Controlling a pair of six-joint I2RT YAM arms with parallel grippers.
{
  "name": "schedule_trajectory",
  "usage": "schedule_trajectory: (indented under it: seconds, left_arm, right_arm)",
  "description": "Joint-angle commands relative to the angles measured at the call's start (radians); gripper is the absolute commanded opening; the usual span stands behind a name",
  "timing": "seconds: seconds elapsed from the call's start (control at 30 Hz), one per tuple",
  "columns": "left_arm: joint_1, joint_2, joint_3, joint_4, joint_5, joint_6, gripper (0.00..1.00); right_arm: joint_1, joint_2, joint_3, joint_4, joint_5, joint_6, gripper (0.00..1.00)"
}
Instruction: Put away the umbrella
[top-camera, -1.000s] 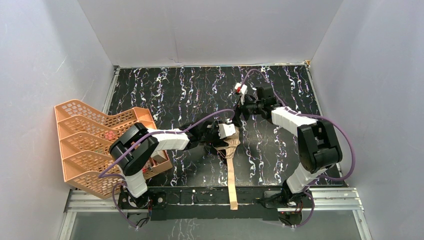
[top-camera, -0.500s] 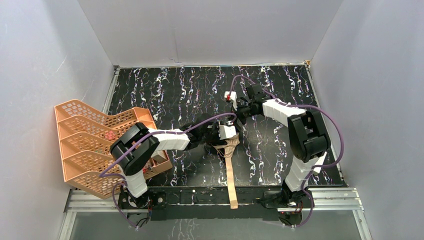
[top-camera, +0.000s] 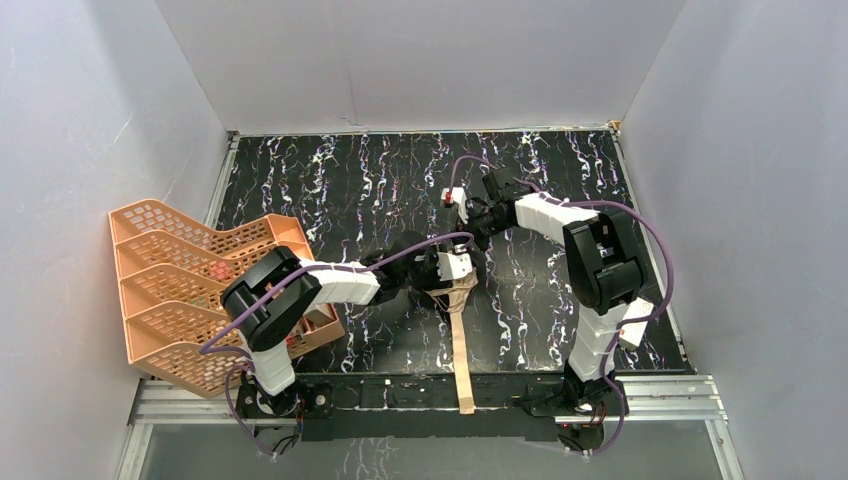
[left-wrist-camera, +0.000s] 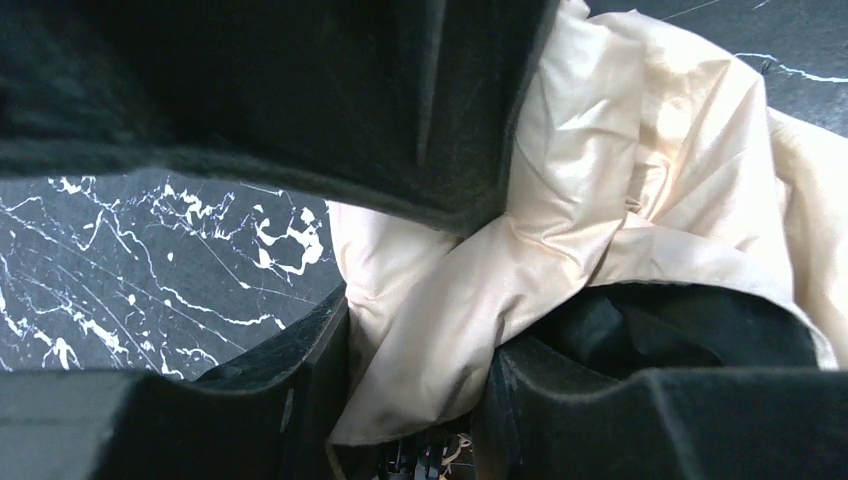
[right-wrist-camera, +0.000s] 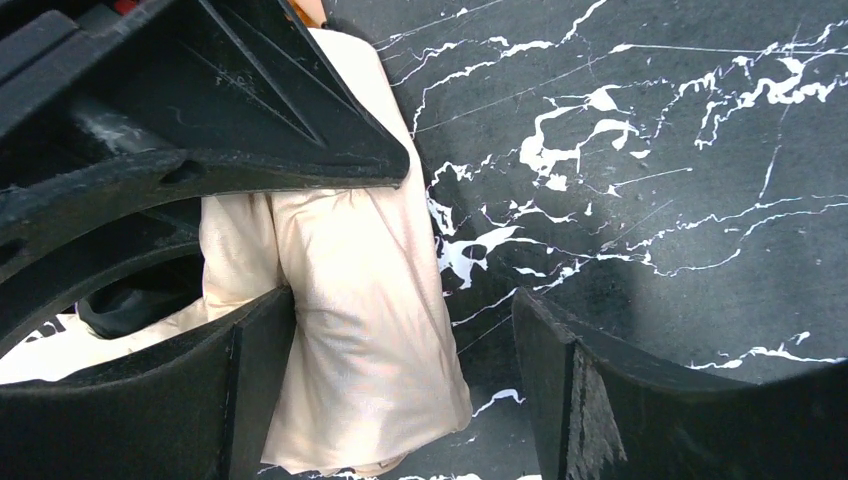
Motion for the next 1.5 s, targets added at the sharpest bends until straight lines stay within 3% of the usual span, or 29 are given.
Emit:
schedule_trajectory:
  seconds: [0.0,0.3,0.5,0.63,1.0,1.1,1.2,1.3,1.47]
  left_arm:
    - [0.021,-0.037,-0.025,0.075,-0.148,0.008,0.00]
    - [0.021,-0.078,-0.008,0.064,-0.172,-0.041,0.00]
    - [0.021,-0.160,-0.022,0.053,-0.142,-0.112,0.46]
    - [0.021,-0.226,-0.039,0.027,-0.123,-0.154,0.63]
    - [0.041,-0.606,-0.185,-0.111,-0.140,-0.388,0.73]
    - [0.080,-0.692,-0.215,-0.154,-0.140,-0.460,0.75]
    - [0.153,-0.714,-0.228,-0.170,-0.126,-0.540,0.80]
    - [0.248,-0.696,-0.219,-0.155,-0.054,-0.584,0.85]
    - [0.320,-0.576,-0.125,-0.149,0.068,-0.520,0.86]
  right_arm:
    - [0.029,0.064,-0.022,-0.109,0.147,-0.057,0.86]
    - [0.040,0.103,-0.039,-0.098,0.203,-0.029,0.72]
    - [0.041,0.112,-0.031,-0.076,0.249,-0.005,0.63]
    - [0.040,0.095,-0.052,-0.019,0.315,0.017,0.57]
    - [0.071,-0.077,-0.269,0.349,0.458,-0.024,0.34]
    - [0.128,-0.109,-0.339,0.509,0.573,-0.049,0.23]
    - [0.180,-0.135,-0.420,0.657,0.695,-0.088,0.18]
    - [0.206,-0.163,-0.508,0.806,0.737,-0.108,0.19]
    - [0.253,-0.139,-0.604,0.925,0.807,-0.196,0.22]
